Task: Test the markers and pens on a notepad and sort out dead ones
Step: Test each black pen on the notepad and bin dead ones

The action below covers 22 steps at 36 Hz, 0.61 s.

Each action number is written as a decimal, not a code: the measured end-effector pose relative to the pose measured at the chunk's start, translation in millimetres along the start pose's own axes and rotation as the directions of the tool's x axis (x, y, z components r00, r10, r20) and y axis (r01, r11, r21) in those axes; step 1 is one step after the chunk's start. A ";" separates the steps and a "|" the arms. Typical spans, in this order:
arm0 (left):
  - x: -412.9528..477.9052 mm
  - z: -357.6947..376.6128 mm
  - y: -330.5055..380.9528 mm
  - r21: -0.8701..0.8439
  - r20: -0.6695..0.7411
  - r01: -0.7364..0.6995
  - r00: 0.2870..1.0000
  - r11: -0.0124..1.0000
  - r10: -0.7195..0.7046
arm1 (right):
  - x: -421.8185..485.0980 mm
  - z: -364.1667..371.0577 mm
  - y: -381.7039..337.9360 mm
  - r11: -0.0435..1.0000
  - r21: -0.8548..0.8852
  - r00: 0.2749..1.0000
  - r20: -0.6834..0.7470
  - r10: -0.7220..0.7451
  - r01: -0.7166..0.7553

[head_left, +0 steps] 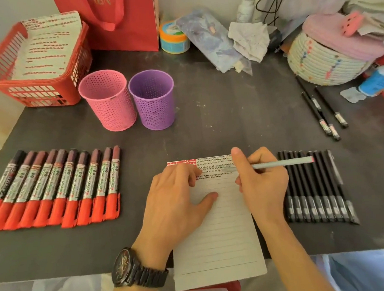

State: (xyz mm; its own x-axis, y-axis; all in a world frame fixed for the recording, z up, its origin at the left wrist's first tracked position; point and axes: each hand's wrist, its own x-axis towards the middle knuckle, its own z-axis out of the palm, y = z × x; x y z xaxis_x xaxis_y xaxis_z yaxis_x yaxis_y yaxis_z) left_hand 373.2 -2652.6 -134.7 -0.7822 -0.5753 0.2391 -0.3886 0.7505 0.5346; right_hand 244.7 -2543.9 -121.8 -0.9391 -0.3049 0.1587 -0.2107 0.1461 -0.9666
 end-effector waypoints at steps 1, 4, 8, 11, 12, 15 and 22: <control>0.8 0.6 -0.2 -0.006 -0.004 0.010 1.000 1.000 -0.010 | 0.6 0.2 2.8 1.000 -0.007 1.000 -0.009 0.020 -0.020; 3.0 2.3 -1.3 -0.022 -0.008 0.037 0.999 0.999 -0.037 | 2.5 1.8 7.5 0.998 -0.029 0.998 -0.012 0.054 -0.054; 2.7 4.2 -1.4 -0.022 -0.026 -0.008 1.000 1.000 0.007 | 2.7 2.4 8.6 0.998 -0.049 0.999 -0.013 0.036 -0.036; 3.2 5.1 -0.6 -0.024 -0.031 -0.008 1.000 1.000 0.007 | 2.6 2.7 9.8 0.997 -0.073 0.999 -0.001 0.035 -0.035; 3.6 5.4 -0.4 -0.022 -0.031 -0.001 1.000 1.000 0.001 | 2.9 2.9 10.3 0.996 -0.084 0.999 0.002 0.035 -0.035; 3.9 5.6 0.1 -0.029 -0.025 0.015 1.000 0.999 -0.016 | 3.6 2.8 11.3 0.994 -0.111 1.000 0.003 0.025 -0.024; 2.7 4.6 0.4 -0.035 -0.027 0.011 1.000 0.999 -0.012 | 3.0 3.6 10.4 0.985 -0.174 1.000 0.024 -0.019 0.023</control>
State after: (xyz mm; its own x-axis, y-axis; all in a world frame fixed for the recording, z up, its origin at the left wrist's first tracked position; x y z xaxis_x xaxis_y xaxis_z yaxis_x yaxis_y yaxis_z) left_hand 368.7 -2652.3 -137.5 -0.7643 -0.5926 0.2545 -0.3799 0.7326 0.5648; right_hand 240.6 -2546.7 -132.1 -0.9279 -0.3306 0.1724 -0.2765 0.3002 -0.9129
